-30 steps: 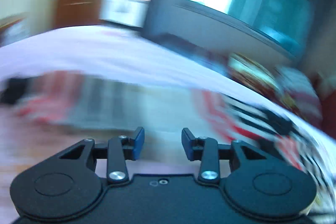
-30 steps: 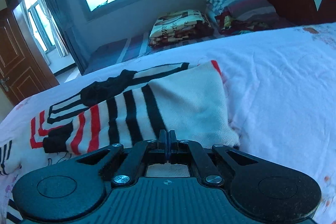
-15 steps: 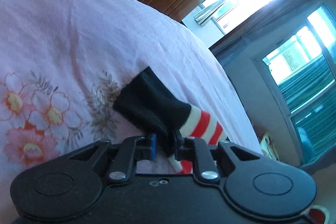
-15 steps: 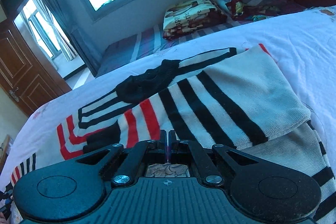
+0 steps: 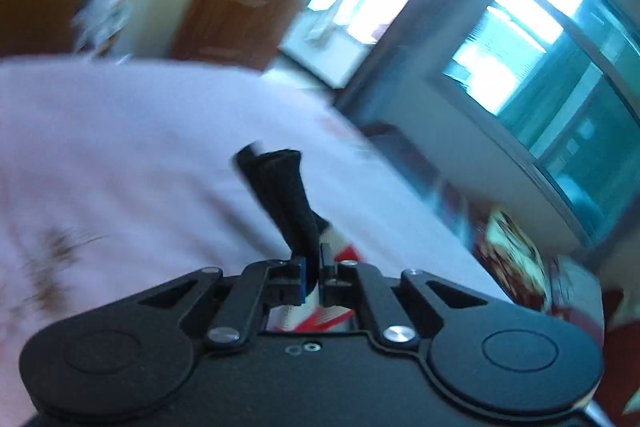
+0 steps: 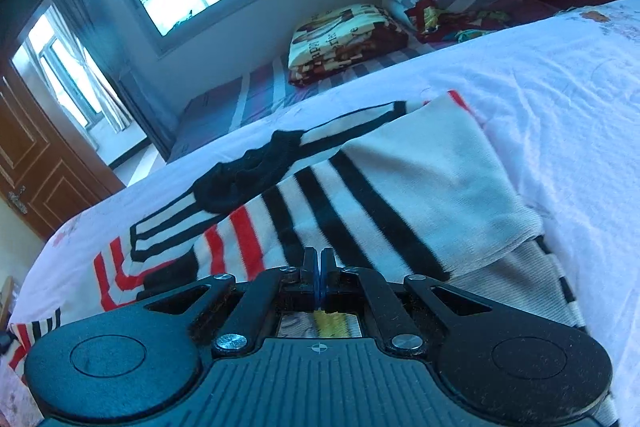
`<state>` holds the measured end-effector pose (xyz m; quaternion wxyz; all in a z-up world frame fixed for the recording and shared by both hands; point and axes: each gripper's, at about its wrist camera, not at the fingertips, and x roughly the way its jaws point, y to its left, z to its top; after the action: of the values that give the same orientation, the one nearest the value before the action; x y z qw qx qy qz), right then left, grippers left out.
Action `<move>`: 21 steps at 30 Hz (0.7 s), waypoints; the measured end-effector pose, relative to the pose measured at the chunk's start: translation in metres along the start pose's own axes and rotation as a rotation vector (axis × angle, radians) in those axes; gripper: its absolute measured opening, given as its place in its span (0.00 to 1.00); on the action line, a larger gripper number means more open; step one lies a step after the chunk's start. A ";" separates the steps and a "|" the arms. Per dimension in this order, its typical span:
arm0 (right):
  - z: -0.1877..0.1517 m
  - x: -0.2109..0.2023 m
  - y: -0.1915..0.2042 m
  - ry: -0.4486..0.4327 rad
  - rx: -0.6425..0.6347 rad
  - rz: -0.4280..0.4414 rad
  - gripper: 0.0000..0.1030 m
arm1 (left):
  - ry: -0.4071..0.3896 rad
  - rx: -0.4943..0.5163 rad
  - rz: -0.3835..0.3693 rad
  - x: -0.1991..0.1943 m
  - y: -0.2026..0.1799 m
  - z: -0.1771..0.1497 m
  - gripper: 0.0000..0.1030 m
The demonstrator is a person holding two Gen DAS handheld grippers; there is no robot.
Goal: Fold small clothes
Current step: 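Lay the held sleeve across the sweater body and open the left gripper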
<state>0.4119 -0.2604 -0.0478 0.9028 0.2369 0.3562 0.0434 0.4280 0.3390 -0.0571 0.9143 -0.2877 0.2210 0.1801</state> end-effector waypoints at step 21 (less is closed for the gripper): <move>0.043 -0.040 -0.114 -0.051 0.154 0.095 0.00 | 0.270 0.739 -0.397 0.009 -0.319 -0.259 0.04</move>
<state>0.4002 -0.3882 -0.0485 0.8876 0.3231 0.3240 0.0525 0.5035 -0.0617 -0.1104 0.9357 0.0010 0.3284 -0.1293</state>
